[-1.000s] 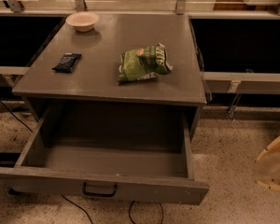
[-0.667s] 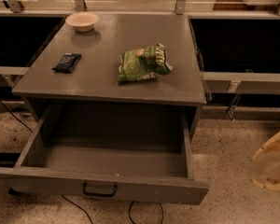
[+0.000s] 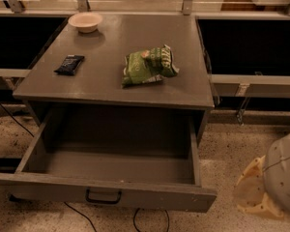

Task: Close top drawer

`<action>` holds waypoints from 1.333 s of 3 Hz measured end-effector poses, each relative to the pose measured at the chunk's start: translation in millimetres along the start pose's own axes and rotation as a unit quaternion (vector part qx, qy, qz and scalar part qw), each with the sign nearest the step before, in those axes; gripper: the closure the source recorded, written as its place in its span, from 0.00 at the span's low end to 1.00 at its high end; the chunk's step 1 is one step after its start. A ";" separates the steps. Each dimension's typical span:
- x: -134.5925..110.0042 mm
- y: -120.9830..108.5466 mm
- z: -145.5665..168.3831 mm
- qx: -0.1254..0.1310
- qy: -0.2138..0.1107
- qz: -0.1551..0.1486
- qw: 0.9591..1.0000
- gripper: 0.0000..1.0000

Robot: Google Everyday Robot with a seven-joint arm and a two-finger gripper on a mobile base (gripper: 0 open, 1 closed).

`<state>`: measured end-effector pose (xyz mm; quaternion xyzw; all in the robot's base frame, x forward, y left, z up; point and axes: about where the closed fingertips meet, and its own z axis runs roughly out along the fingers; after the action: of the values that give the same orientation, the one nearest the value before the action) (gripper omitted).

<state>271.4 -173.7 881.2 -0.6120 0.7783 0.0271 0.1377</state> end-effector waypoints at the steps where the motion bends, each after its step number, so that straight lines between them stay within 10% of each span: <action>1: -1.7 15.7 35.0 -0.043 0.011 -0.014 0.999 1.00; 4: 5.8 26.5 101.8 -0.096 0.026 -0.009 0.995 1.00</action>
Offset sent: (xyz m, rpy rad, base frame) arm -0.0288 0.0341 -0.1009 -0.0315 0.2288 0.1424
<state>263.2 -151.1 778.7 -0.6299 0.7699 0.0848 0.0581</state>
